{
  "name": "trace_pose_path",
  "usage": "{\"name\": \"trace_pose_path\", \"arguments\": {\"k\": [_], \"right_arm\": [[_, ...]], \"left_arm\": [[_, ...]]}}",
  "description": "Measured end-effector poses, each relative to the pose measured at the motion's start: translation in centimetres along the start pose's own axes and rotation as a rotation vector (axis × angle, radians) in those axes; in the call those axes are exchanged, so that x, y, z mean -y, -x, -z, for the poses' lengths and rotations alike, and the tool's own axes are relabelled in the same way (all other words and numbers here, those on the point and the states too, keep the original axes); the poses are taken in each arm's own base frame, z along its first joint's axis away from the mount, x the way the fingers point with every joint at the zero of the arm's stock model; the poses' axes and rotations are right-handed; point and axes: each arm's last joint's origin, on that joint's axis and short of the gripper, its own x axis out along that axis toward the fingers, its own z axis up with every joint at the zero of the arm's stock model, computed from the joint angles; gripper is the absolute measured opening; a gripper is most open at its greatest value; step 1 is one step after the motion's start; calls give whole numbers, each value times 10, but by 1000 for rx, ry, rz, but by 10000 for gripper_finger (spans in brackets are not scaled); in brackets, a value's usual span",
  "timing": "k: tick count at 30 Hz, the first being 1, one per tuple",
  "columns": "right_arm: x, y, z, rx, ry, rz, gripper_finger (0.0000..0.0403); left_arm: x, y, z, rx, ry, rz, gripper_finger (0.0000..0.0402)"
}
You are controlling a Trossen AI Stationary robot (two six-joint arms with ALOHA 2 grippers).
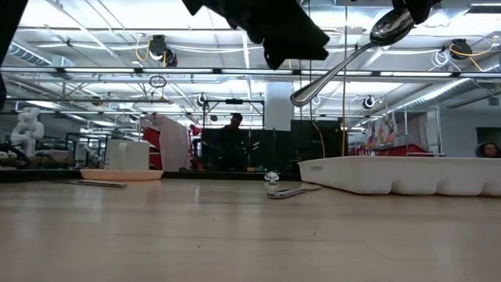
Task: Sort silverware
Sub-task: Put the silver spoon into the silverware rack
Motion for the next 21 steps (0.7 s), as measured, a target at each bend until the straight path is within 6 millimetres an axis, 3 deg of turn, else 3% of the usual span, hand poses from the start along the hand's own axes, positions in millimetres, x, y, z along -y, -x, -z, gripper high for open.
{"name": "trace_pose_path", "arguments": {"k": [7, 13, 15, 19, 21], "right_arm": [[0, 0, 0, 3, 1, 0, 0], [0, 0, -1, 17, 22, 9, 0], [0, 0, -1, 19, 28, 11, 0], [1, 0, -2, 27, 25, 15, 0], [1, 0, -2, 29, 25, 14, 0]], "left_arm": [[-8, -25, 8, 43, 61, 56, 154], [-4, -25, 2, 100, 41, 111, 150], [-5, -25, 2, 102, 49, 109, 126], [-7, -24, 3, 97, 50, 106, 26], [-8, -24, 2, 109, 45, 104, 13]]}}
